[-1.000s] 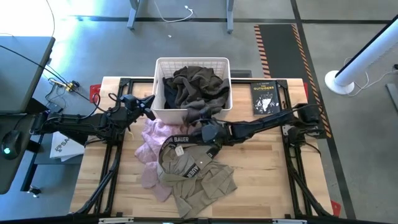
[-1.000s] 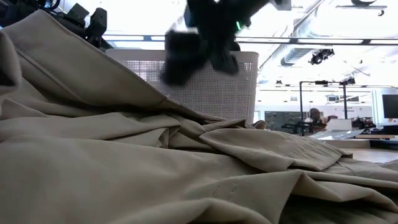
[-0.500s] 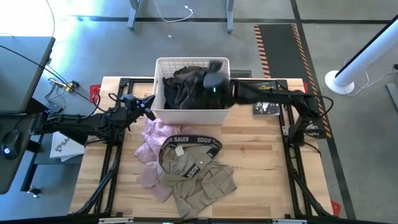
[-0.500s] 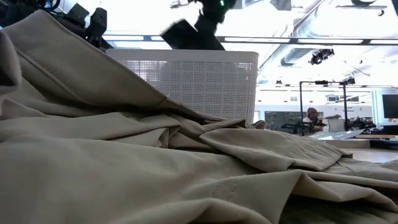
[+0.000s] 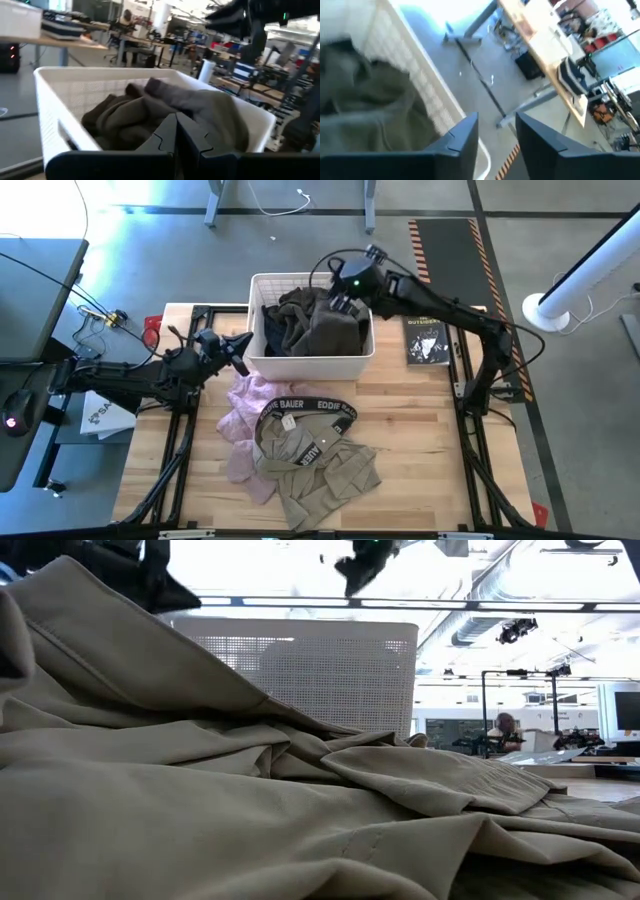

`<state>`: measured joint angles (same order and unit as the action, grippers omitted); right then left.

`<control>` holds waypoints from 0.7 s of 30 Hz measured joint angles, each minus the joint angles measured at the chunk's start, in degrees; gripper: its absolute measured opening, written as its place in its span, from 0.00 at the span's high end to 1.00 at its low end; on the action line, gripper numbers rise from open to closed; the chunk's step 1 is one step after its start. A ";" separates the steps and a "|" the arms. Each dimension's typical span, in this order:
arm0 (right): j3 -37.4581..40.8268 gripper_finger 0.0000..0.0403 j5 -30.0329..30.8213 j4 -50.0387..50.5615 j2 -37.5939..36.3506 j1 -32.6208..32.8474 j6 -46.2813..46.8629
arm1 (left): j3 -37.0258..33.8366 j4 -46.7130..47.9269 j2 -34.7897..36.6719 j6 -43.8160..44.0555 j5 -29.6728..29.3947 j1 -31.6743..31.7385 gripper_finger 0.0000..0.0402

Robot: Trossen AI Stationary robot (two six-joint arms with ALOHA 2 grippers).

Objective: Sort clothes
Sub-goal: Put the brown short into the white bin

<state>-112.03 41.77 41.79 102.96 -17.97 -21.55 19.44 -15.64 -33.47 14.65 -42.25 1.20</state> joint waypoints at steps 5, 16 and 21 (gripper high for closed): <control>-10.46 0.64 -6.56 6.13 -0.03 3.65 -0.40 | 2.31 0.22 0.00 -4.16 -1.62 -3.20 1.00; -12.98 0.64 -25.74 16.34 -0.38 24.72 -0.90 | 7.19 0.70 -1.18 -12.44 -12.33 -13.34 1.00; -6.23 0.64 -38.41 11.79 -2.48 35.81 -2.39 | 10.80 0.80 -3.88 -16.91 -13.66 -17.81 1.00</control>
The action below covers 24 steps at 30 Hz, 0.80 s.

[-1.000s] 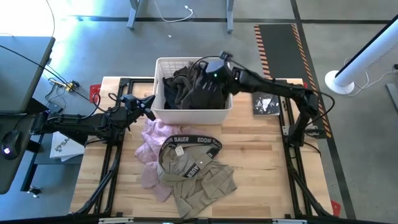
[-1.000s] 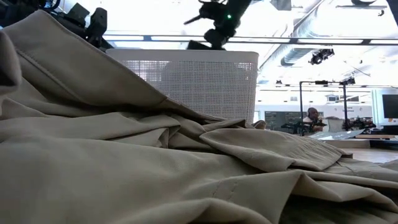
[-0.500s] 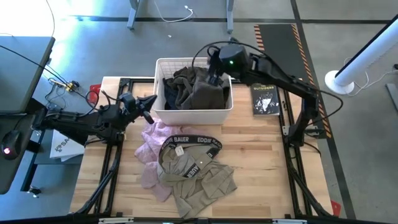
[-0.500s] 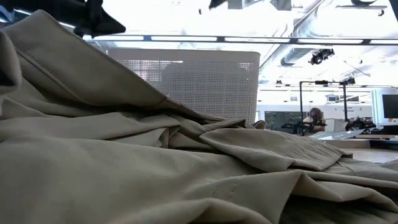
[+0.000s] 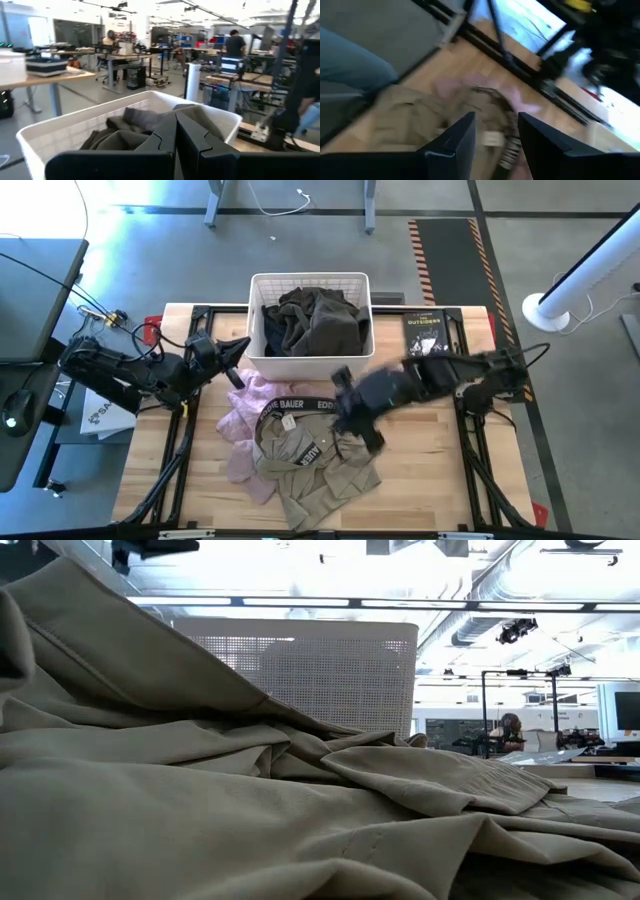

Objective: Sort clothes
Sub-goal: Put the brown short into the white bin

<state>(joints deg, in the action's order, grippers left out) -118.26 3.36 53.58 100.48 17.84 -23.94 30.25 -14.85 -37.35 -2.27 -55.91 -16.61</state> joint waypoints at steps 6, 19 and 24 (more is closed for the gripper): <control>17.41 0.64 2.25 -7.95 -5.12 3.28 10.16 | 2.76 -0.01 -3.68 -2.89 -0.19 -2.78 1.00; 66.42 0.64 -11.28 -95.79 -6.15 2.91 29.13 | 2.92 0.02 -5.48 -5.90 -0.18 -3.14 1.00; 64.56 0.64 -8.73 -96.06 -1.46 2.76 26.93 | 2.92 0.00 -5.48 -5.90 -0.20 -3.12 1.00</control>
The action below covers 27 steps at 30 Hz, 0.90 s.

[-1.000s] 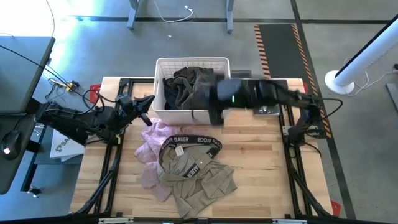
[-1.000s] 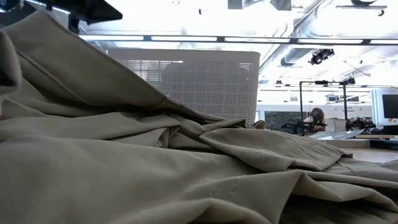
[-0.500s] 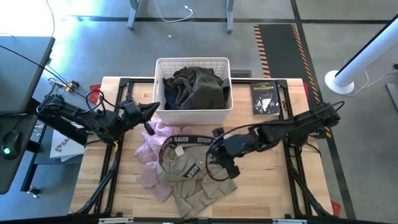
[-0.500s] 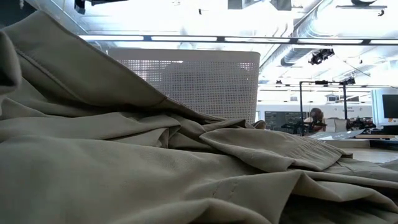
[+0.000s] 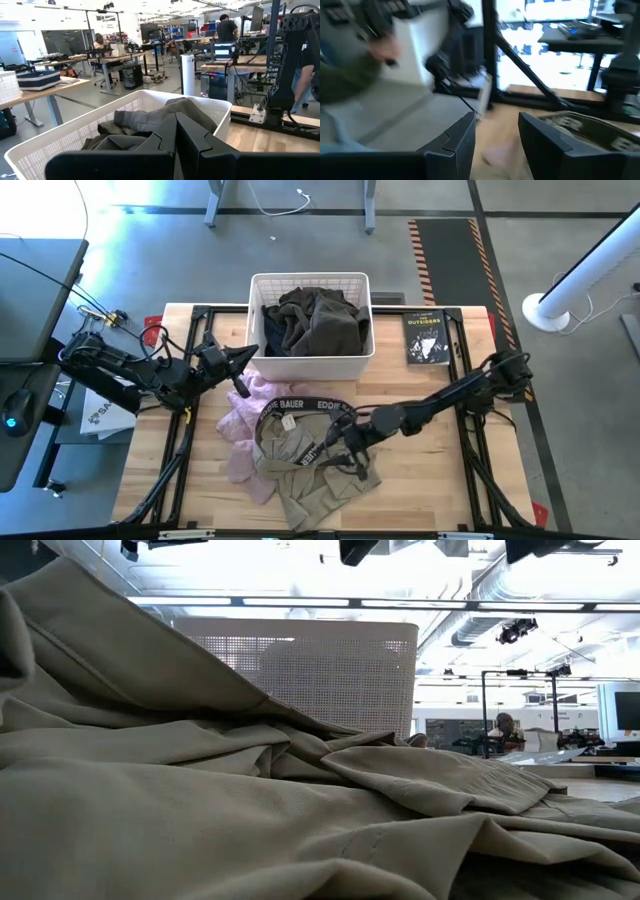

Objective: Sort clothes
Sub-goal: Put the brown short into the white bin

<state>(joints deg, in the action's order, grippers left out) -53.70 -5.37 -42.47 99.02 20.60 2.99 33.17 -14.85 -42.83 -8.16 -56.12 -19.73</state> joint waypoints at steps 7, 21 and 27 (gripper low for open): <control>-10.67 0.56 9.92 22.58 3.34 -0.34 -5.30 | 0.00 0.07 -0.01 0.00 0.00 0.00 1.00; -19.30 0.30 10.74 37.57 19.71 -3.77 -0.40 | 0.00 0.42 -0.02 0.56 -0.01 0.02 1.00; -20.37 0.41 10.63 48.60 23.60 -5.32 1.01 | 0.00 0.52 -0.02 0.55 -0.02 0.07 1.00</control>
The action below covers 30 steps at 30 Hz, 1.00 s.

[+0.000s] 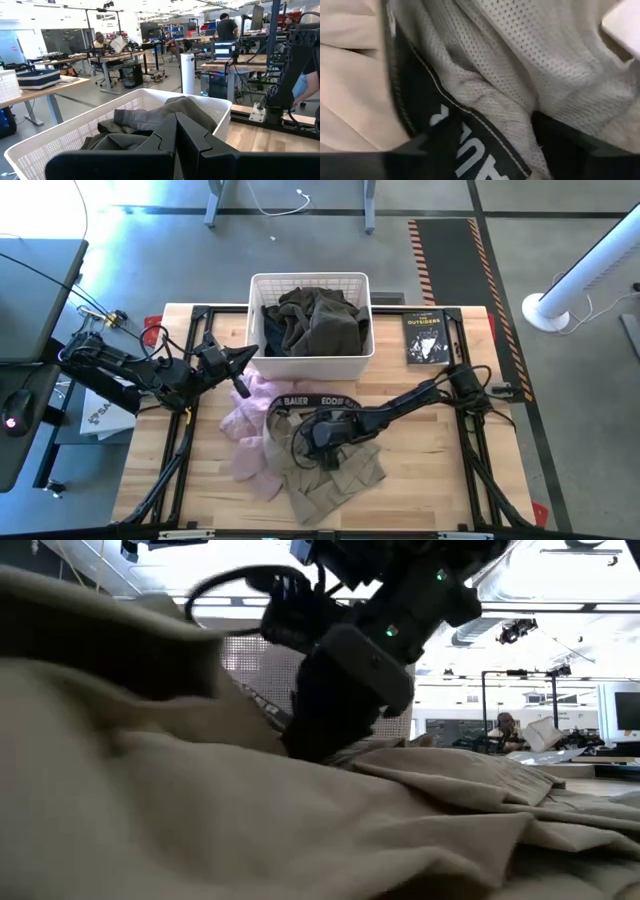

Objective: Sort clothes
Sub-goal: Put the brown short into the white bin

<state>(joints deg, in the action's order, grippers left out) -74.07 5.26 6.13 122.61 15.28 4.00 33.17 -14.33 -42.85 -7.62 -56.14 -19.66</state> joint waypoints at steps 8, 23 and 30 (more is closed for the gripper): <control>0.27 0.93 -2.07 8.81 -2.38 -0.18 1.58 | 0.00 0.00 0.00 -0.04 0.00 0.02 1.00; -1.76 0.96 -0.34 -3.46 -34.46 -0.77 -12.48 | 0.00 0.33 0.00 0.00 -0.02 0.02 1.00; -2.03 0.96 6.15 -32.52 -43.16 -6.97 -28.87 | 0.00 0.30 0.00 -0.04 -0.04 0.27 1.00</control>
<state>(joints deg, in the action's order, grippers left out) -76.09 11.42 -26.39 79.45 8.31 -24.86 33.17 -14.03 -42.85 -7.66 -56.18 -19.39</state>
